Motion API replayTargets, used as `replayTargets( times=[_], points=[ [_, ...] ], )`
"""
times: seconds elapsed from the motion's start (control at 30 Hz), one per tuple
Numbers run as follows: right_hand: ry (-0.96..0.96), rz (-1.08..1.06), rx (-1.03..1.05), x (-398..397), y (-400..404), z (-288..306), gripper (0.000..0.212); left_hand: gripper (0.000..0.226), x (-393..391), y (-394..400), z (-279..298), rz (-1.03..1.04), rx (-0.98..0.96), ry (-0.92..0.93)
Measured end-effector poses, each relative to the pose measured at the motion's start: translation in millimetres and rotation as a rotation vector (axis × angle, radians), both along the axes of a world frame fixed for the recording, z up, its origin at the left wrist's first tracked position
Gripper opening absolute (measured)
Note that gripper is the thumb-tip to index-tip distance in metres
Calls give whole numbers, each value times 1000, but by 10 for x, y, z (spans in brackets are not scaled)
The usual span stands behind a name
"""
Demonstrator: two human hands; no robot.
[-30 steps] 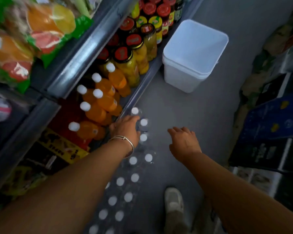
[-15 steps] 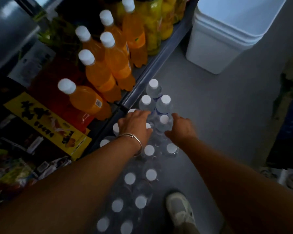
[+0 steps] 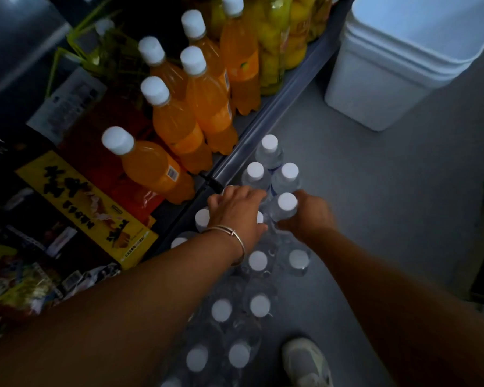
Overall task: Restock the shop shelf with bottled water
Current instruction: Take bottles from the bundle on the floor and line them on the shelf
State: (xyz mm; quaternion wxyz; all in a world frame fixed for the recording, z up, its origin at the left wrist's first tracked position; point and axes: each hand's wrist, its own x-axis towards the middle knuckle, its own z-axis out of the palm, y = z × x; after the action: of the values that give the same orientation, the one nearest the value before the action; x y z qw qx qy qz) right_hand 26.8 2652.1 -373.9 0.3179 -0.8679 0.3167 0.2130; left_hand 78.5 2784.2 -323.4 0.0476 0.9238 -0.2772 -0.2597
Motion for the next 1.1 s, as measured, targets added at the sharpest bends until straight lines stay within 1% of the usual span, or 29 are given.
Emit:
replayTargets(
  times=[0.1,0.2,0.33,0.43,0.5,0.57,0.63,0.67,0.7,0.9,1.0,1.1],
  points=[
    [-41,44,-21,-31,-67,462,53,53,-35,-17,362,6,12,12],
    [-130,43,15,-58,-125,1105,53,53,-45,-45,917,21,21,22],
    [-203,102,56,-26,-156,2174,55,59,15,-43,1889,43,47,34],
    [-268,132,78,6,-141,3057,55,57,60,4,2726,58,28,11],
    [-320,154,101,47,-114,3641,57,59,66,49,3301,78,-25,13],
    [-386,202,135,96,-73,4238,55,62,78,106,3851,108,-141,49],
    [-467,252,137,138,-24,4851,50,50,108,199,4385,137,-228,58],
    [-503,273,131,149,2,5159,49,44,105,260,4658,144,-237,51],
    [-536,294,124,148,26,5469,48,44,96,330,4920,136,-247,35],
    [-679,397,165,36,184,7272,33,75,-67,780,6493,76,-260,-42],
    [-742,426,222,-32,349,8103,22,73,-215,1020,7207,70,-259,-92],
    [-854,480,191,-130,570,8892,17,72,-374,1264,7866,85,-275,-119]
  ],
)
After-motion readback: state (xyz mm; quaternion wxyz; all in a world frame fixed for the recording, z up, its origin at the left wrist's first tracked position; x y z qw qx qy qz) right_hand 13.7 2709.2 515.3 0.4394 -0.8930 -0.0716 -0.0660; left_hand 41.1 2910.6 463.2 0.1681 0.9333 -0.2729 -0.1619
